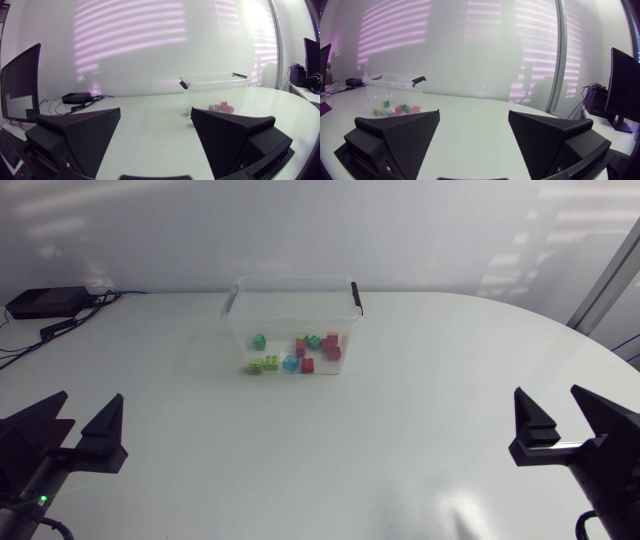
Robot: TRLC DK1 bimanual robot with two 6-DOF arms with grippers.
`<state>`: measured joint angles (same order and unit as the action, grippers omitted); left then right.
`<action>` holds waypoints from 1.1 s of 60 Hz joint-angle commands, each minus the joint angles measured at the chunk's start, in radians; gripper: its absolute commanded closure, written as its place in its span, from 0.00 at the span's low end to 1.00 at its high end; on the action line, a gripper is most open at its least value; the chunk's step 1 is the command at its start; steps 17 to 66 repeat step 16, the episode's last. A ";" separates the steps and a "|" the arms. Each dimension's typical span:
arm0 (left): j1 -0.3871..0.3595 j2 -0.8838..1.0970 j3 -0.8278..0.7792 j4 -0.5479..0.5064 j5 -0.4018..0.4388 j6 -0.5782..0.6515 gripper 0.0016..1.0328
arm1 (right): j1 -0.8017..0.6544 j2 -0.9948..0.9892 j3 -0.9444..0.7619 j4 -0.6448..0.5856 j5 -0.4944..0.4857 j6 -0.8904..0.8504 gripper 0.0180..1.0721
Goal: Place the duplo bricks in the container
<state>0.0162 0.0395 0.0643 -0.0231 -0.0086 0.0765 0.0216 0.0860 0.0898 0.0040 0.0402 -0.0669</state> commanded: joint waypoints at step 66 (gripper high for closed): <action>-0.016 -0.039 -0.064 0.023 0.009 -0.076 0.05 | -0.022 -0.086 -0.090 -0.004 -0.040 0.067 0.05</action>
